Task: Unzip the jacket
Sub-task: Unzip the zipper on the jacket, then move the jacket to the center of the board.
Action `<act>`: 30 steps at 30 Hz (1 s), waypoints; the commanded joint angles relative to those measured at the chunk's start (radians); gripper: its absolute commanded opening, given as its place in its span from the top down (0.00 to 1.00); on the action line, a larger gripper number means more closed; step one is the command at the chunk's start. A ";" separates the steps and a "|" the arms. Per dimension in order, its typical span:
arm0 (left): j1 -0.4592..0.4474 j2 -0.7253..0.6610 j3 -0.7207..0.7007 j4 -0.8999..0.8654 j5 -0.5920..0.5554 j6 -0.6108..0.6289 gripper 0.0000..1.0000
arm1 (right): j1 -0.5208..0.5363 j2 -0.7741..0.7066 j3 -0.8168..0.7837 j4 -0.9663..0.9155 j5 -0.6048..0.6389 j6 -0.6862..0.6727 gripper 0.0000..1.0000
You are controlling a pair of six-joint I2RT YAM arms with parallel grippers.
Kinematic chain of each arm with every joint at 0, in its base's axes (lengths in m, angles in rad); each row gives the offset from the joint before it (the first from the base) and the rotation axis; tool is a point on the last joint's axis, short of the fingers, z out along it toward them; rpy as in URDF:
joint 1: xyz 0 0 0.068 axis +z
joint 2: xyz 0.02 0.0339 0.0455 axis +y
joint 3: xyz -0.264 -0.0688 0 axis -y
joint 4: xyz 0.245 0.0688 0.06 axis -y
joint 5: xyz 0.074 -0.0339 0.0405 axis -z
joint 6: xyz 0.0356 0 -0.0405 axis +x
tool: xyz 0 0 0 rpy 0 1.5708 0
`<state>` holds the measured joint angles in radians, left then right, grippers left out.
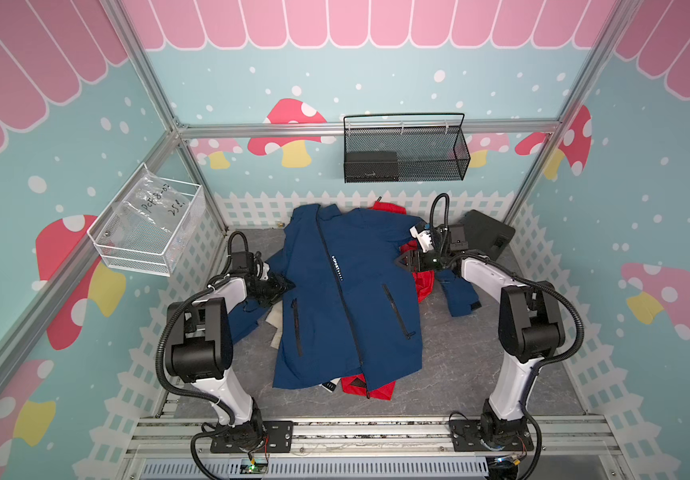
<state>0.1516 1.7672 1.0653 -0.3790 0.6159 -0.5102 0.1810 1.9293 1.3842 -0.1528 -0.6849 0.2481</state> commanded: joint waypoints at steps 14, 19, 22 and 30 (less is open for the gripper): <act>0.018 -0.111 0.053 -0.081 -0.021 0.020 1.00 | 0.161 -0.068 0.021 0.078 0.002 -0.010 1.00; 0.096 -0.160 0.177 -0.237 -0.111 0.056 1.00 | 0.339 -0.051 0.137 0.082 0.035 0.020 1.00; 0.128 -0.147 0.261 -0.304 -0.156 0.086 1.00 | 0.449 0.016 0.245 0.121 0.068 0.060 1.00; 0.144 -0.091 0.461 -0.371 -0.280 0.124 1.00 | 0.608 0.264 0.627 0.225 0.168 0.203 1.00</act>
<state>0.2867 1.6562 1.4551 -0.7048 0.4240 -0.4187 0.7803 2.1185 1.9141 0.0063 -0.5537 0.3771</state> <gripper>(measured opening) 0.048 0.047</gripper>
